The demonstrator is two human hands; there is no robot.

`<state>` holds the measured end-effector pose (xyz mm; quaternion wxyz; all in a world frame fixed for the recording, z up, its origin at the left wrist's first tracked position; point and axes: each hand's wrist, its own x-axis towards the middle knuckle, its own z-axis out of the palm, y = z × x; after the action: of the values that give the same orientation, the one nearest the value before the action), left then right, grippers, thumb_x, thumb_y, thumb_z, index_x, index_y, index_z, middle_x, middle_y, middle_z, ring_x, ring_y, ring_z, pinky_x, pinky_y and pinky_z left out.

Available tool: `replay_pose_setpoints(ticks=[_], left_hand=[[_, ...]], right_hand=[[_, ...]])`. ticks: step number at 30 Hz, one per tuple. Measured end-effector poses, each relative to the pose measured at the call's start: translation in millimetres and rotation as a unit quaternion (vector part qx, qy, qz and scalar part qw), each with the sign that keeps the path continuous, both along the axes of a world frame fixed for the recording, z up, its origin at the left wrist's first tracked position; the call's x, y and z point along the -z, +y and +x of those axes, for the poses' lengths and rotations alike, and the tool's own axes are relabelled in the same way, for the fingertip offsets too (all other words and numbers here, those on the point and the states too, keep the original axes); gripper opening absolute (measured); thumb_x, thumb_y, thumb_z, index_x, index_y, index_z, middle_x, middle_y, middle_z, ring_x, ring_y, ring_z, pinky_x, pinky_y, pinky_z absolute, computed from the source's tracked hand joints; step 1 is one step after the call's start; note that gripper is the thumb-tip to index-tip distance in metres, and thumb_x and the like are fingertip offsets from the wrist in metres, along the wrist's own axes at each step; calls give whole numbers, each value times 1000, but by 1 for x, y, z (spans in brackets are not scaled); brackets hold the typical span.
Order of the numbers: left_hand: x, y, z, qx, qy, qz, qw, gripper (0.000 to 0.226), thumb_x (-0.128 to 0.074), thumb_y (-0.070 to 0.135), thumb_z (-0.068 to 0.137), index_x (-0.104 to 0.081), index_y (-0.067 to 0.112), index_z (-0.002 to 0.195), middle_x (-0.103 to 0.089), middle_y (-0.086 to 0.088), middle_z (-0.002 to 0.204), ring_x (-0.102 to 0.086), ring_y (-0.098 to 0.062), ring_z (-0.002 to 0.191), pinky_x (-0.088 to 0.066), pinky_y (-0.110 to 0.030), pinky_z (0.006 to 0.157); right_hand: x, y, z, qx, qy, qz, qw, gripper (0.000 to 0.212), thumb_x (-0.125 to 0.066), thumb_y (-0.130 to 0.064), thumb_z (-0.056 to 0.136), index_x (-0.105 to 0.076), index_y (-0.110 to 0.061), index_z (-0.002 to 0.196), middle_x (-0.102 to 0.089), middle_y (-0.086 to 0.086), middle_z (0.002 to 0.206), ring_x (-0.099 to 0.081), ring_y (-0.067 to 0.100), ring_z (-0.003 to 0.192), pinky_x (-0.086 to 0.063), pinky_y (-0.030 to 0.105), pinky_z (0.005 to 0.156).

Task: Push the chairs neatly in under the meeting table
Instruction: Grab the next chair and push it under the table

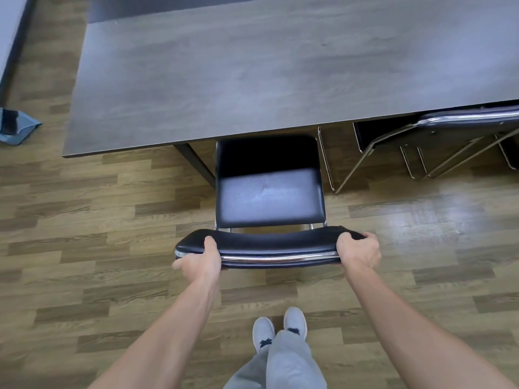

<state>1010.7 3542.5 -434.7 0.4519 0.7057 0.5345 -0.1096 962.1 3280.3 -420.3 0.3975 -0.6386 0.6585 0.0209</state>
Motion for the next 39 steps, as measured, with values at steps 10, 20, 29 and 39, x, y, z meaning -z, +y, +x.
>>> replay_pose_setpoints(ticks=[10,20,29,39], left_hand=[[7,-19,59,-23,-7,-3,1000,74,-69,47,76,-28,9,124,-58,-18,114,-64,-36,92,-57,-49,84],[11,-34,103,-16,-6,-15,1000,99,-73,73,54,-28,15,120,-51,-11,106,-62,-37,99,-56,-52,85],[10,-44,121,-21,-21,-25,999,103,-73,77,54,-28,18,125,-49,-9,111,-61,-35,103,-56,-52,88],[3,-54,142,2,-9,-16,1000,99,-72,80,55,-27,19,118,-42,-1,95,-63,-32,98,-58,-49,84]], right_hand=[[-1,-23,63,-19,5,-5,1000,43,-58,-20,83,-57,-13,125,-65,17,117,-58,37,113,-44,37,97],[-4,-46,114,-76,11,-27,997,43,-57,-24,90,-51,-7,129,-65,21,116,-56,40,114,-42,38,98],[-2,-58,139,-110,10,-36,993,46,-48,-38,95,-48,-5,128,-63,21,113,-54,40,112,-42,39,92],[-2,-71,164,-123,-14,-35,992,60,-50,-55,92,-47,-5,126,-62,21,114,-56,38,109,-43,36,82]])
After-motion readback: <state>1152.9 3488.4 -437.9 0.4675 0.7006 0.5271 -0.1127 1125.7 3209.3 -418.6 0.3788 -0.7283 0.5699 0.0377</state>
